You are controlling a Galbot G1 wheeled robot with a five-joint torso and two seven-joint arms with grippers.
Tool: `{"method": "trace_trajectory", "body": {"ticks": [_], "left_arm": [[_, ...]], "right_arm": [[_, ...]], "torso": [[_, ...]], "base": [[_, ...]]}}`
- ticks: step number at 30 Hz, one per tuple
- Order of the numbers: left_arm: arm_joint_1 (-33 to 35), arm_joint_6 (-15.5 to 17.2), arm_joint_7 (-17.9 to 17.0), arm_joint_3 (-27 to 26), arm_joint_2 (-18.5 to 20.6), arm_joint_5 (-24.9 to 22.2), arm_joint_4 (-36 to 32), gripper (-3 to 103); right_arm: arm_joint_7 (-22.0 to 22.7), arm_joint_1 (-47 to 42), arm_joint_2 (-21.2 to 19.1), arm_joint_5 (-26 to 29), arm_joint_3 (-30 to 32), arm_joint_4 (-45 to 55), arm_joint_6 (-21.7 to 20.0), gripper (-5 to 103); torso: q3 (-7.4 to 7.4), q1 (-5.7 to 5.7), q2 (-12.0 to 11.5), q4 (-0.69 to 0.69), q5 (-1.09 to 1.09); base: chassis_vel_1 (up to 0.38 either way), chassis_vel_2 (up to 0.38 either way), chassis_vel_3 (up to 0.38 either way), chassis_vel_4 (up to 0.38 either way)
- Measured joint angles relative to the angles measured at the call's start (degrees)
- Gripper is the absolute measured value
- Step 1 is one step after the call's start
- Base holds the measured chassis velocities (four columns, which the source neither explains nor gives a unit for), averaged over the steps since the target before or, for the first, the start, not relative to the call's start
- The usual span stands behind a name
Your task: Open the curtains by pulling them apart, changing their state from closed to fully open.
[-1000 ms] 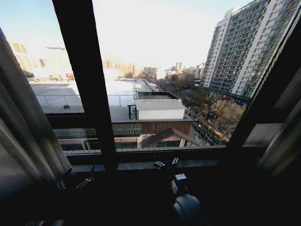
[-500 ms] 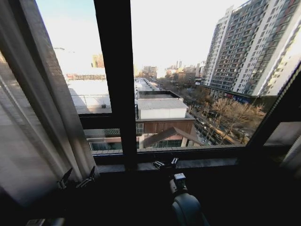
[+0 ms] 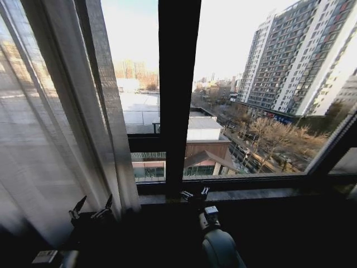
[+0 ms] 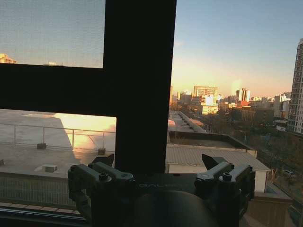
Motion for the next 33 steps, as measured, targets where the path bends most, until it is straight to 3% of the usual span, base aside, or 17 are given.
{"method": "trace_trajectory", "body": {"ticks": [5, 11, 17, 28, 33], "left_arm": [[-4.08, 2.25, -0.93, -2.86, 3.87, -3.72, 3.63, 100], [-9.11, 5.12, -1.76, -1.68, 7.78, -5.6, 6.8, 100], [-16.35, 8.82, -2.07, 1.89, 12.46, -8.49, 10.85, 100], [-27.61, 9.71, -2.1, 7.34, 22.06, -12.25, 21.83, 100], [-35.38, 10.4, -1.88, 14.43, 24.58, -13.6, 25.7, 100]], "right_arm": [[0.16, 0.09, -0.09, 0.14, 0.28, -0.73, 0.02, 100], [0.25, 0.61, 0.2, 0.23, 0.34, -1.59, 0.32, 100], [0.37, 0.9, 0.33, 0.33, 0.78, -2.22, 0.86, 100], [0.5, 1.24, 0.73, 0.37, 1.48, -3.07, 1.8, 100], [1.51, 1.75, 0.8, 0.55, 2.05, -3.12, 1.94, 100]], "torso": [[-0.01, -0.01, 0.0, 0.0, 0.0], [-0.01, 0.0, 0.0, 0.02, -0.06], [0.0, 0.0, 0.0, 0.01, -0.01], [0.0, 0.0, 0.0, 0.01, -0.03], [0.0, 0.0, 0.0, 0.0, -0.02]], "base": [[-0.035, -0.047, 0.033, 0.051], [0.0, 0.0, 0.0, 0.0], [0.0, 0.0, 0.0, 0.0], [0.0, 0.0, 0.0, 0.0], [0.0, 0.0, 0.0, 0.0]]}}
